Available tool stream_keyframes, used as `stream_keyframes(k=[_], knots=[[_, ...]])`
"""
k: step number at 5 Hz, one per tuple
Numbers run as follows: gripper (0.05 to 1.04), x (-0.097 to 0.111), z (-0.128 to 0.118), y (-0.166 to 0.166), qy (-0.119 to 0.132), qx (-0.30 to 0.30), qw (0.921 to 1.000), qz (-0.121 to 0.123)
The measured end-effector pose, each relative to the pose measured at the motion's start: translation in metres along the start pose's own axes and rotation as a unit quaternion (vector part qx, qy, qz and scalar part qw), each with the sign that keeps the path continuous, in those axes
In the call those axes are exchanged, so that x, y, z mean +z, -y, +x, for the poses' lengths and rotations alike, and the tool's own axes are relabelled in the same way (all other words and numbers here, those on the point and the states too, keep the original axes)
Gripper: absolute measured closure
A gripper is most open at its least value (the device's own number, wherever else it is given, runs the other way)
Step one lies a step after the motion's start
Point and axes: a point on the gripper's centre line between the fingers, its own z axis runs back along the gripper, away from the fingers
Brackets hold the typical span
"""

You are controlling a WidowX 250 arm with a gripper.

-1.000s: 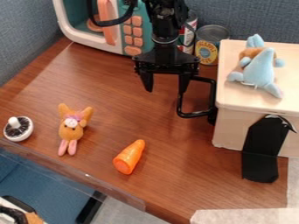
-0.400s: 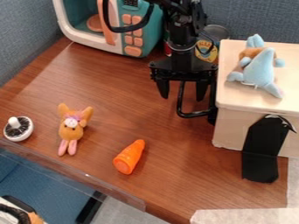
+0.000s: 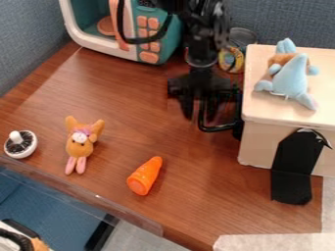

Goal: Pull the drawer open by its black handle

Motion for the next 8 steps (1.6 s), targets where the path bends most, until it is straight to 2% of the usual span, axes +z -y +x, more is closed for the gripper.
stream_keyframes(k=[1,2,4,5,6,7,8], knots=[[0.912,-0.004,-0.006,-0.009,-0.007,0.001,0.9999,0.015],[0.946,-0.002,-0.010,-0.021,-0.010,0.011,0.9997,0.020],[0.947,0.009,-0.009,-0.070,-0.001,0.032,0.9985,0.045],[0.947,0.009,-0.012,-0.092,-0.006,0.050,0.9973,0.053],[0.947,0.017,-0.015,-0.101,0.001,0.052,0.9972,0.053],[0.947,0.018,-0.018,-0.125,-0.007,0.073,0.9955,0.060],[0.947,0.023,-0.016,-0.143,0.004,0.085,0.9942,0.065]])
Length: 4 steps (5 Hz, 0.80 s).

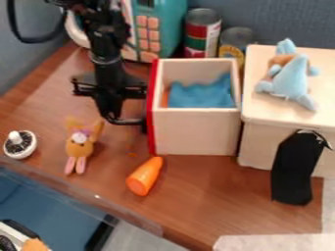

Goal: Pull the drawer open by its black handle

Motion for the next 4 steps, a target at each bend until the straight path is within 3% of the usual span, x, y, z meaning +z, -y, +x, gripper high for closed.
stream_keyframes(k=[1,2,3,4], knots=[[0.916,0.001,0.002,-0.003,0.000,-0.016,0.9999,-0.004],[0.675,0.003,0.005,-0.002,0.004,-0.033,0.9994,-0.011],[0.364,0.024,0.012,0.004,0.037,-0.089,0.9947,-0.035],[0.112,0.051,0.015,-0.001,0.069,-0.122,0.9892,-0.042]])
